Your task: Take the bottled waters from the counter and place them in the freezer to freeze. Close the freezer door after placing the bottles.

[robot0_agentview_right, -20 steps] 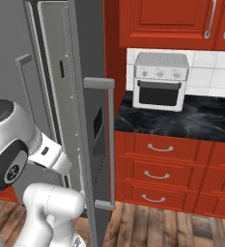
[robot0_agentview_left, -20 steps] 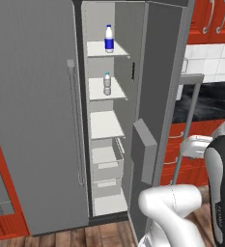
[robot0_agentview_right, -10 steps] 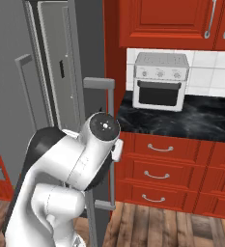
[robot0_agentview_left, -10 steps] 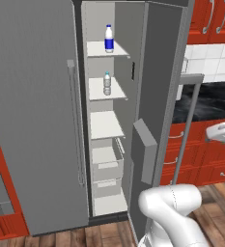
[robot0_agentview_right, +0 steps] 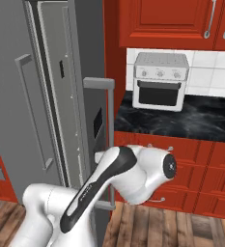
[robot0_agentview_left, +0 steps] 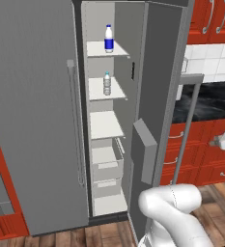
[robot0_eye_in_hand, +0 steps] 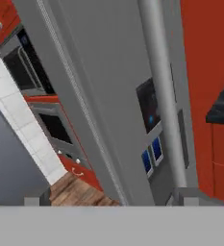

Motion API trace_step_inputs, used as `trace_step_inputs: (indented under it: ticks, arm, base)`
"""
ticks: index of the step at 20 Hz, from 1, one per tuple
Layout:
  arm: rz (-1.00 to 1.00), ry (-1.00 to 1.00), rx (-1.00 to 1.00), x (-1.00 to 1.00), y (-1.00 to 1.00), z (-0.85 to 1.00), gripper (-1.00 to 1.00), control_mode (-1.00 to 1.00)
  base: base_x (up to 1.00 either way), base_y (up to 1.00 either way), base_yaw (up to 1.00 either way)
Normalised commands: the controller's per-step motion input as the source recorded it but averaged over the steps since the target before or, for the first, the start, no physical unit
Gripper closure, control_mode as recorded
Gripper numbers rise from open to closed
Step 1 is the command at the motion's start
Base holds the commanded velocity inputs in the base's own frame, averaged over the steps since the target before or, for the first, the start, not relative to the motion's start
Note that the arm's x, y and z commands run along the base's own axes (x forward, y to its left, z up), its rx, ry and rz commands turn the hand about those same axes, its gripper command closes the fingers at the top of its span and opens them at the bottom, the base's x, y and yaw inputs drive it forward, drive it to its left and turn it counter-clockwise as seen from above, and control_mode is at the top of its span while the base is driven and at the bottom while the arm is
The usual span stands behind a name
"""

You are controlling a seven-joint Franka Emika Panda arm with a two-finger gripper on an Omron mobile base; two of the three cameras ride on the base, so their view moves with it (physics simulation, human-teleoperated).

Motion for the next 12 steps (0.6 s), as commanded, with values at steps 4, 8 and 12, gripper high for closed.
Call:
trace_step_inputs:
  ticks: [4, 8, 12]
  arm:
    - [0.44, -0.36, 0.0, 0.28, -0.2, -0.4, -1.0, -1.0]
    - [0.43, -0.43, 0.0, 0.45, -0.02, -0.24, -1.0, -1.0]
    - [0.35, -0.42, 0.0, 0.52, 0.0, -0.29, -1.0, -1.0]
  base:
    - [0.0, 0.0, 0.0]
    - [0.0, 0.0, 0.0]
    - [0.0, 0.0, 0.0]
